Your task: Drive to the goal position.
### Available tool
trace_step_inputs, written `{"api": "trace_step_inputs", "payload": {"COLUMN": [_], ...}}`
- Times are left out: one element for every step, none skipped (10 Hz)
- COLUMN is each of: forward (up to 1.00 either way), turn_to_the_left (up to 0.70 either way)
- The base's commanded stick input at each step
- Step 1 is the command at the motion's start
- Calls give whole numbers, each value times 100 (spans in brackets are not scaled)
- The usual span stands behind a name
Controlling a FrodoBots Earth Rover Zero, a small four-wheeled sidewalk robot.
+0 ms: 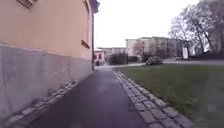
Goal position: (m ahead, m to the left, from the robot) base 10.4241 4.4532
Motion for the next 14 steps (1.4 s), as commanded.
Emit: {"api": "trace_step_inputs", "payload": {"forward": [85, 85, 85, 85, 85, 85, 85, 85, 85, 85, 85, 85, 85, 85], "turn_to_the_left": [24, 6, 0, 0, 0, 0, 0, 0, 0, 0, 0, 0, 0, 0]}}
